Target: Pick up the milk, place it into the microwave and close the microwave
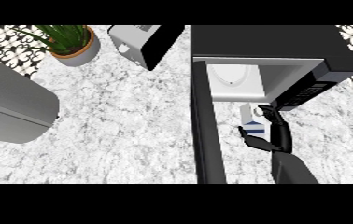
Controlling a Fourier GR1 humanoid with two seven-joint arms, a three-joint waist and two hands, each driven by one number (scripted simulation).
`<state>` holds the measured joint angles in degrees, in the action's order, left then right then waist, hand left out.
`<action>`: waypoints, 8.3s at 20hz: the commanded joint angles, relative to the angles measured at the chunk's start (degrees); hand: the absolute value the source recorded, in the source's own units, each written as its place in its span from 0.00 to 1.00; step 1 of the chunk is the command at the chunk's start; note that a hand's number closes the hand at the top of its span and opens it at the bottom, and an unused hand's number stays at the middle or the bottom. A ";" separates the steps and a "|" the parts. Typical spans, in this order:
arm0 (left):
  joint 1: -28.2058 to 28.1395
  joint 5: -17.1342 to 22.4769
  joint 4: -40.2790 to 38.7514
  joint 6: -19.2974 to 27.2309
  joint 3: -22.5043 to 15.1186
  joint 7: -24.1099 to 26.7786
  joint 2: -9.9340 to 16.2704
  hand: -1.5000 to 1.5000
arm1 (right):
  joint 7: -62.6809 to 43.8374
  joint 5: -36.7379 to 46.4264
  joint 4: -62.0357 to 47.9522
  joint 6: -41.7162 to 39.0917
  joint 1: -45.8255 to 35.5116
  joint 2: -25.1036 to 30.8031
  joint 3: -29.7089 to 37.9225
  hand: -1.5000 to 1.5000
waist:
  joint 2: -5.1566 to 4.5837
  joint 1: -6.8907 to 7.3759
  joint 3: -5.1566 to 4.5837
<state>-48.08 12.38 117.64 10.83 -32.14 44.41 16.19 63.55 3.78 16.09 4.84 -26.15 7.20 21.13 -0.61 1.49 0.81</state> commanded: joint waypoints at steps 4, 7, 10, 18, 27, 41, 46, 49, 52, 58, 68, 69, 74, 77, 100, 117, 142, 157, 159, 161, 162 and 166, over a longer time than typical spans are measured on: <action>2.94 2.46 -1.90 -0.92 1.66 -0.26 0.00 0.00 | 4.96 -0.55 -0.16 -2.53 -2.02 1.53 0.45 1.00 | 0.14 -0.14 -0.66; -3.23 3.07 3.74 -1.59 1.33 1.16 3.56 0.00 | 3.87 -1.25 3.00 -4.11 -0.27 3.22 0.34 1.00 | 0.54 -0.44 -0.73; -0.99 0.87 2.27 1.23 -0.89 -0.36 0.78 0.00 | 5.30 -0.46 6.23 -1.56 1.86 0.02 -1.28 1.00 | 0.65 -1.01 -0.77; -2.54 3.63 -0.22 -1.81 0.46 2.95 3.33 0.00 | -3.96 -1.71 28.11 -7.19 16.09 1.40 -6.09 1.00 | 1.15 -2.42 -0.94; -3.82 0.30 -0.54 1.73 -2.97 4.85 1.41 0.00 | -20.30 -4.30 58.53 -12.04 32.02 -0.80 -13.46 1.00 | 1.08 -2.18 -0.94; -6.37 4.80 6.82 0.90 -1.35 3.00 6.10 0.00 | -31.49 -3.44 71.01 -2.67 30.69 -7.13 -22.07 1.00 | 0.64 -0.79 -0.79; -1.03 8.46 1.79 -0.40 3.17 2.39 6.11 0.00 | -38.88 -4.11 65.52 -1.62 19.43 -6.95 -18.57 1.00 | 0.52 -0.88 -0.81; -4.96 7.78 -0.63 -0.48 1.67 7.07 5.87 0.00 | -38.08 -1.23 61.90 2.67 18.82 -7.18 -22.07 1.00 | 0.63 -0.68 -0.81; -4.72 10.27 1.80 -2.14 4.69 6.15 8.44 0.00 | -34.41 1.20 51.83 7.68 13.85 -7.19 -21.21 1.00 | 0.49 -0.35 -0.78; -3.82 9.59 0.68 -1.33 3.43 6.16 7.47 0.00 | -33.63 -3.04 38.97 6.65 2.72 -6.23 -14.09 1.00 | 0.48 -0.48 -0.77; -0.66 10.13 0.43 -1.80 4.58 3.81 8.34 0.00 | -25.67 2.23 11.17 17.16 -12.96 -1.96 -10.11 1.00 | -0.47 1.03 -0.66; -3.11 9.07 -3.08 -2.66 2.72 8.19 6.94 0.00 | -24.18 1.84 8.69 15.70 -13.21 -0.61 -9.35 1.00 | -0.29 1.45 -0.68; -3.28 7.70 -3.00 -3.66 1.88 8.38 8.28 0.00 | -20.63 2.88 1.17 17.52 -16.61 1.10 -8.16 1.00 | -0.91 2.92 -0.58; -1.33 9.98 -5.22 -5.79 4.54 8.74 9.17 0.00 | -21.64 4.01 -1.09 21.17 -20.78 1.19 -8.16 1.00 | -1.27 3.70 -0.61; 1.22 11.79 -4.76 -6.94 6.23 6.08 10.49 0.00 | -12.88 5.39 -4.18 42.04 -28.09 4.45 -3.65 1.00 | -2.90 6.31 -0.50; 4.33 10.50 -6.65 -7.55 6.27 5.93 10.51 0.00 | -38.83 18.27 -15.93 62.63 -23.50 10.39 -12.57 0.00 | -4.50 8.93 -1.01; 3.13 10.86 -5.86 -7.95 6.82 6.06 11.09 0.00 | -18.47 10.83 -9.06 24.60 -27.36 -1.39 -6.02 0.00 | -2.00 5.15 -0.31; 3.25 9.09 -5.47 -5.18 5.10 4.18 8.98 0.00 | -2.94 5.89 -8.23 7.70 -14.80 -2.10 -1.66 0.00 | -0.42 1.19 -0.62; -1.76 10.01 -4.29 -6.54 5.92 6.65 11.08 0.00 | -0.77 5.25 -7.43 5.35 -11.93 0.02 -1.17 0.00 | -0.07 0.93 -0.65; -1.09 7.69 -0.68 -3.47 3.93 3.28 10.39 0.00 | 1.17 4.48 -6.53 2.85 -10.20 -1.09 -0.89 0.00 | 0.09 0.18 -0.64; -2.04 5.47 -2.54 -2.47 2.47 4.65 9.52 0.00 | 1.18 4.43 -6.81 0.23 -8.98 0.53 -0.95 0.00 | 0.13 0.20 -0.64; 3.98 7.02 -5.12 -2.61 3.73 0.48 8.60 0.00 | 4.62 5.30 -5.67 -4.66 -4.21 -0.30 -2.82 0.00 | 0.29 -0.94 -0.72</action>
<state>-46.57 19.06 114.08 8.17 -29.14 46.54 25.05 60.85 9.14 9.87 7.50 -35.24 5.98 18.91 -0.50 1.41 0.13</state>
